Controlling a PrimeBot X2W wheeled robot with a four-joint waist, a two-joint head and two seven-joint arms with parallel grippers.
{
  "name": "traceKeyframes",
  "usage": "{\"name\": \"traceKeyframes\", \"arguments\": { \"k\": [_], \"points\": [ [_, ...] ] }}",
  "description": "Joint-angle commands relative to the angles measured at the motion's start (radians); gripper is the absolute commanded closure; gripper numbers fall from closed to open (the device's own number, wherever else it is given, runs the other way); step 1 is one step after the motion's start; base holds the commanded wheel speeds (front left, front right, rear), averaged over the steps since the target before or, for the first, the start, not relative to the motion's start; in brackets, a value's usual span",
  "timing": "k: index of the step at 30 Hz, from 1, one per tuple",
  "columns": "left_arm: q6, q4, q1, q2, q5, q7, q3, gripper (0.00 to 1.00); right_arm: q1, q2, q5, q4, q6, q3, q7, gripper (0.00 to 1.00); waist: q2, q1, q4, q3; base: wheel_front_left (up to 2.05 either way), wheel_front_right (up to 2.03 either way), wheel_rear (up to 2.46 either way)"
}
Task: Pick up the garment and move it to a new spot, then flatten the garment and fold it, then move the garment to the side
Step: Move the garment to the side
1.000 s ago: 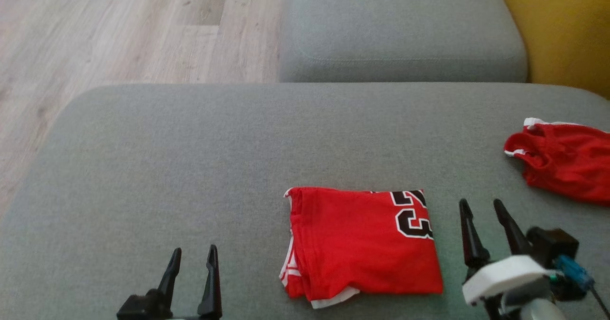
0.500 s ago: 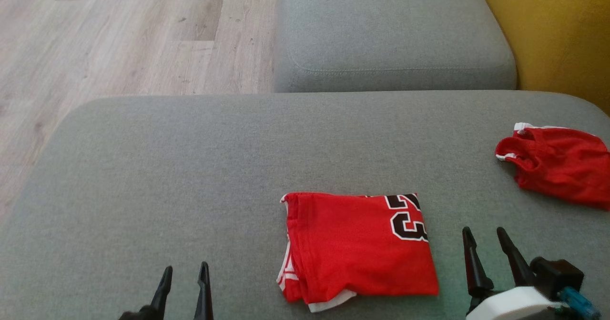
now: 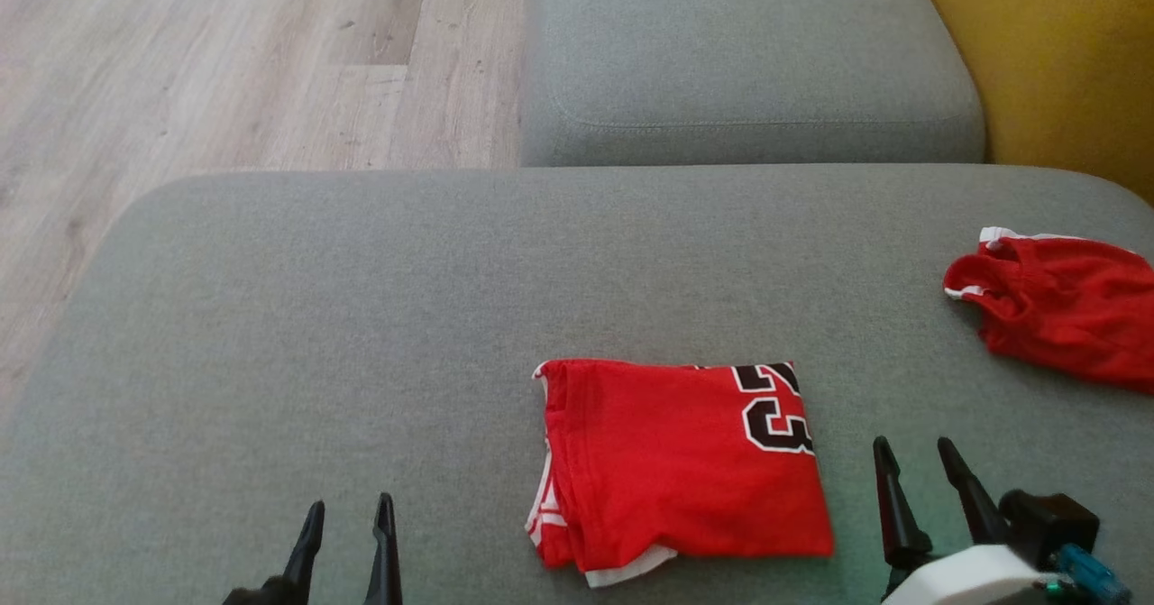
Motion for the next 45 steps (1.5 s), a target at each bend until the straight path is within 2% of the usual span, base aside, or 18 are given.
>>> {"name": "traceKeyframes", "arguments": {
  "k": [1, 8, 13, 24, 31, 32, 33, 34, 40, 45],
  "points": [
    [0.004, -0.033, -0.048, 0.012, -0.006, -0.013, 0.043, 0.00, -0.029, -0.006, -0.006, -0.024, 0.007, 0.018, 0.001, 0.00, 0.0000, -0.0001, 0.002, 0.002, 0.00, 0.00, 0.00],
    [0.005, -0.034, -0.063, 0.012, -0.002, -0.011, 0.037, 0.00, -0.080, -0.006, -0.028, 0.011, 0.007, 0.009, 0.038, 0.00, 0.0000, -0.0001, 0.023, 0.022, 0.00, 0.00, 0.00],
    [0.006, -0.034, -0.076, 0.011, 0.000, -0.010, 0.035, 0.00, -0.165, -0.006, -0.075, 0.048, 0.007, -0.011, 0.107, 0.00, 0.0000, -0.0001, 0.055, 0.048, 0.00, 0.00, 0.00],
    [0.000, -0.016, -0.100, -0.006, 0.001, -0.013, 0.030, 0.00, -0.272, -0.006, -0.141, 0.226, 0.007, -0.045, 0.206, 0.00, 0.0000, -0.0001, 0.161, 0.127, 0.00, 0.00, 0.00],
    [-0.005, -0.011, -0.114, -0.015, 0.008, -0.017, 0.038, 0.00, -0.306, -0.006, -0.134, 0.312, 0.007, -0.028, 0.237, 0.00, 0.0000, -0.0001, 0.182, 0.167, 0.00, 0.00, 0.00],
    [-0.005, -0.011, -0.116, -0.017, 0.009, -0.017, 0.039, 0.00, -0.312, -0.006, -0.131, 0.322, 0.007, -0.024, 0.237, 0.11, 0.0000, -0.0001, 0.183, 0.171, 0.00, 0.00, 0.00],
    [-0.005, -0.010, -0.117, -0.019, 0.011, -0.018, 0.039, 0.00, -0.317, -0.006, -0.128, 0.331, 0.007, -0.019, 0.236, 0.62, 0.0000, -0.0001, 0.182, 0.173, 0.00, 0.00, 0.00],
    [-0.006, -0.008, -0.117, -0.022, 0.012, -0.018, 0.041, 0.00, -0.328, -0.006, -0.121, 0.347, 0.007, -0.007, 0.235, 1.00, 0.0000, -0.0001, 0.176, 0.175, 0.00, 0.00, 0.00],
    [-0.013, -0.003, -0.118, -0.023, 0.019, -0.020, 0.042, 0.00, -0.370, -0.006, -0.106, 0.364, 0.007, -0.017, 0.191, 1.00, 0.0000, -0.0001, 0.120, 0.170, 0.00, 0.00, 0.00],
    [-0.015, -0.008, -0.115, -0.023, 0.028, -0.020, 0.036, 0.00, -0.394, -0.006, -0.132, 0.343, 0.007, -0.082, 0.153, 1.00, 0.0000, -0.0001, 0.032, 0.164, 0.00, 0.00, 0.00]
  ]
}}
